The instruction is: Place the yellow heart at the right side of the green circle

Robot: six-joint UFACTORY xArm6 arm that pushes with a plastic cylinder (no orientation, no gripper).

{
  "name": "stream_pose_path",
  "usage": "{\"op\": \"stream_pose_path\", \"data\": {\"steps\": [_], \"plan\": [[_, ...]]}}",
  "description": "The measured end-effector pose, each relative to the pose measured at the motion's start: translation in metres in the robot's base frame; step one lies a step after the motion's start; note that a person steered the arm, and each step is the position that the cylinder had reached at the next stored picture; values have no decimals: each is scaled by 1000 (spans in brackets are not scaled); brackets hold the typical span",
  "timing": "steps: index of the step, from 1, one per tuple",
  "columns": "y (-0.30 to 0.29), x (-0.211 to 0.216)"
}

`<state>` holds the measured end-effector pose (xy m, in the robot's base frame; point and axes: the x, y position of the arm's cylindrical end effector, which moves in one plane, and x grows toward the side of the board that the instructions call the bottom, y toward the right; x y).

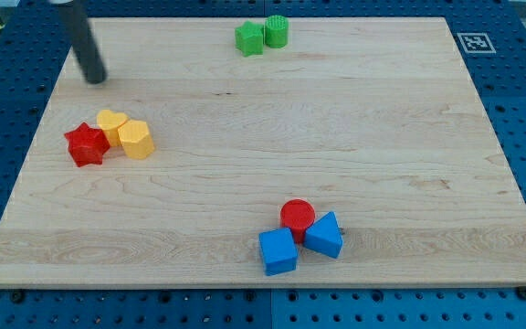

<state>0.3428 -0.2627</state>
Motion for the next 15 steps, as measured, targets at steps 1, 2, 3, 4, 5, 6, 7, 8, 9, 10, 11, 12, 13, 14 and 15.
{"op": "stream_pose_path", "data": {"steps": [1, 2, 3, 4, 5, 6, 7, 8, 9, 10, 11, 12, 13, 14, 15], "plan": [[0, 62], [52, 99], [148, 76], [201, 49], [192, 51], [181, 63], [181, 83], [168, 95], [119, 80], [93, 57], [135, 39], [209, 25], [219, 22], [206, 22], [244, 6]]}}
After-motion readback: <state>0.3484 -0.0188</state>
